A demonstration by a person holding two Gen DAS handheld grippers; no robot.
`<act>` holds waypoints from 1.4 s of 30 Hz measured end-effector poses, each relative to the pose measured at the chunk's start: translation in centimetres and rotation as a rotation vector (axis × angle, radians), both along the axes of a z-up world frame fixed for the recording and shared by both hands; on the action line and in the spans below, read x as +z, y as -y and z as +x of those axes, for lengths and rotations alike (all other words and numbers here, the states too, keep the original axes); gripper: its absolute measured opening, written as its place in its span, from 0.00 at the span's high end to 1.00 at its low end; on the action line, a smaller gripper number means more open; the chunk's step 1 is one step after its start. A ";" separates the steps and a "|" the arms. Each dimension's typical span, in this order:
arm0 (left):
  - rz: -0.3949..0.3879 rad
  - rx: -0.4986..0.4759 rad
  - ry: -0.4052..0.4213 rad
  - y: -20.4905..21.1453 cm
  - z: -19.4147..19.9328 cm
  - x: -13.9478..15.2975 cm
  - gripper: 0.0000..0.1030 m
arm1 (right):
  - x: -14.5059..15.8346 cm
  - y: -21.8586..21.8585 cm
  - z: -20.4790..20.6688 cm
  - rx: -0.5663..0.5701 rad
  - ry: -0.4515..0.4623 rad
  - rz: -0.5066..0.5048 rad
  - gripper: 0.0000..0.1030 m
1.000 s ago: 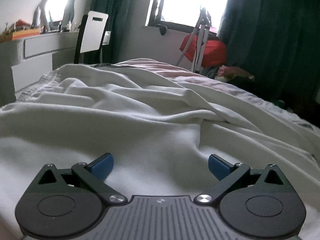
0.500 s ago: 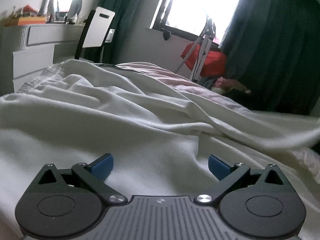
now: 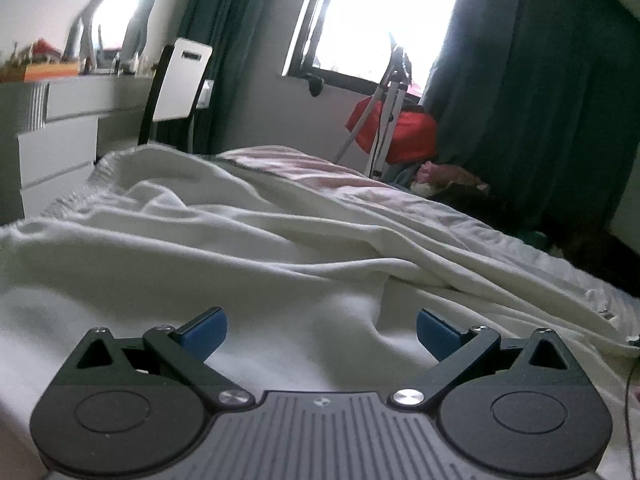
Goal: Fold clothes
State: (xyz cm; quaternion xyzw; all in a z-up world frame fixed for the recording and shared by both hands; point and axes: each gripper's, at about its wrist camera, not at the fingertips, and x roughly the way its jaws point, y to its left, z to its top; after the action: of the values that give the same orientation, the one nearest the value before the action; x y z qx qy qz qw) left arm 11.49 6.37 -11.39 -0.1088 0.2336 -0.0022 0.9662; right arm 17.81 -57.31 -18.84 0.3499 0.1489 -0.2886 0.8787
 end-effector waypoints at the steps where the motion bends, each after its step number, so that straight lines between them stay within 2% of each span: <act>1: 0.018 0.000 0.003 0.1 -0.1 0.1 0.01 | -0.4 -0.1 -0.4 -0.001 0.015 -0.001 0.93; 3: 0.050 -0.001 0.009 0.4 -0.2 0.3 0.01 | -0.3 -0.4 0.0 -0.004 0.041 -0.012 0.93; 5: 0.068 -0.002 0.012 0.5 -0.1 0.4 0.01 | 0.1 -0.7 0.7 0.004 0.013 -0.021 0.92; 7: 0.068 0.004 0.015 0.6 -0.2 0.4 0.01 | 0.6 -1.6 0.7 0.013 -0.022 -0.049 0.88; 9: 0.056 -0.005 0.016 0.8 -0.7 0.5 0.01 | 1.1 -2.8 0.6 0.025 -0.087 -0.097 0.78; 11: 0.080 -0.019 0.028 1.2 -1.2 0.6 0.01 | 2.0 -4.5 0.2 0.062 -0.138 -0.165 0.57; 12: 0.112 -0.022 0.042 1.5 -1.5 0.8 0.01 | 2.5 -5.5 -0.3 0.084 -0.144 -0.198 0.35; 13: 0.132 -0.024 0.052 1.7 -1.7 0.9 0.01 | 3.0 -6.6 -1.1 0.094 -0.136 -0.235 0.19; 14: 0.136 -0.030 0.054 1.8 -1.9 1.0 0.01 | 3.7 -7.5 -1.7 0.099 -0.124 -0.267 0.15; 19: 0.149 -0.057 0.064 2.1 -3.1 1.8 0.01 | 8.0 -13.1 -5.8 0.224 -0.097 -0.331 0.17; 22: 0.167 -0.082 0.071 2.4 -4.2 2.6 0.01 | 11.4 -17.0 -8.7 0.345 -0.094 -0.383 0.17; 25: 0.164 -0.092 0.109 2.4 -5.8 3.5 0.01 | 14.0 -21.1 -12.5 0.434 -0.048 -0.417 0.17; 27: 0.162 -0.076 0.127 2.3 -6.8 4.2 0.01 | 15.3 -23.2 -14.8 0.484 -0.015 -0.406 0.17; 30: 0.150 -0.047 0.139 1.8 -7.9 5.3 0.01 | 15.6 -25.5 -17.9 0.534 0.018 -0.366 0.17; 33: 0.140 -0.020 0.109 0.9 -8.6 6.0 0.01 | 15.3 -27.0 -19.5 0.545 0.012 -0.385 0.17; 36: 0.089 -0.013 0.042 -0.6 -8.9 5.8 0.01 | 15.2 -27.1 -20.1 0.535 0.004 -0.375 0.17; 40: 0.106 0.050 -0.053 -2.3 -9.1 5.3 0.01 | 14.6 -26.6 -20.4 0.494 -0.015 -0.380 0.17; 42: 0.088 0.094 -0.107 -3.6 -9.1 5.1 0.01 | 14.0 -26.0 -20.3 0.475 -0.031 -0.368 0.17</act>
State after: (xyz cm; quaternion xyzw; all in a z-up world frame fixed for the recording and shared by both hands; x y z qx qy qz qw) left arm 2.40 9.92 -6.32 -0.0773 0.2792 0.0593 0.9553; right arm -2.51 -31.32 -4.82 0.1357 0.1855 -0.1024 0.9678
